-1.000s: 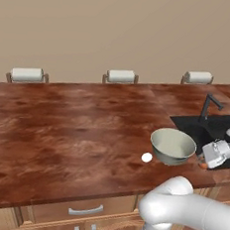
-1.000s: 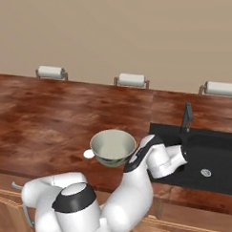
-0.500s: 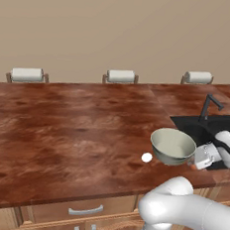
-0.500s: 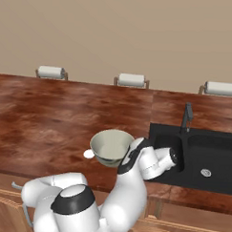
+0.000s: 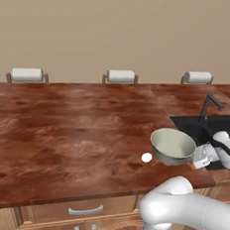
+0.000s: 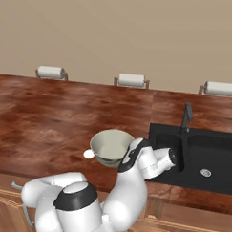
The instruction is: Gather the eggs and milk located in the vicinity of the sink area and place them right next to the bowl.
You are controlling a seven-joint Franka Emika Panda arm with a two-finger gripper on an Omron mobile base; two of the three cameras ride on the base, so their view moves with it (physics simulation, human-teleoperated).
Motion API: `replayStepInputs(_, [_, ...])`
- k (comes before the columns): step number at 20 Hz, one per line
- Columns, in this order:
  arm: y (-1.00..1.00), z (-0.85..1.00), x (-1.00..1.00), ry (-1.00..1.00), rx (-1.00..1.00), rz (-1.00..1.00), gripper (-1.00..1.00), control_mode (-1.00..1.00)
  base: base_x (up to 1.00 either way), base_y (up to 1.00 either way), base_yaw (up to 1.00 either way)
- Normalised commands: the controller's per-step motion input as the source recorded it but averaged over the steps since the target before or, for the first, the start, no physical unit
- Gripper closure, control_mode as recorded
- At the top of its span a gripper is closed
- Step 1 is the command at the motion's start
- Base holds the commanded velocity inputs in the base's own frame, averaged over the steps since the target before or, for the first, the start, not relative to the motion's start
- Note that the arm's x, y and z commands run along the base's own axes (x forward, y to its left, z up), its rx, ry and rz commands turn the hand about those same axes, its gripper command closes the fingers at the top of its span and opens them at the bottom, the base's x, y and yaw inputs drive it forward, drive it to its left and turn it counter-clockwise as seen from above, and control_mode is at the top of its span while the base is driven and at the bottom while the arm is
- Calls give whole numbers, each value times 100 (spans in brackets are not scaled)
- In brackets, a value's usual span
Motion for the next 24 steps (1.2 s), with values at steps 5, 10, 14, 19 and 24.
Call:
replayStepInputs(5, [0, -17, 4, -1, 0, 0, 100, -100, 0, 0, 0])
replayStepInputs(10, [0, -19, 0, -2, 0, 0, -100, -100, 0, 0, 0])
replayStepInputs(14, [0, -15, -2, -4, 0, 0, -100, -100, 0, 0, 0])
replayStepInputs(19, [0, -9, -9, -3, 0, 0, -100, -100, 0, 0, 0])
replayStepInputs(24, [0, 0, -13, -1, 0, 0, -100, -100, 0, 0, 0])
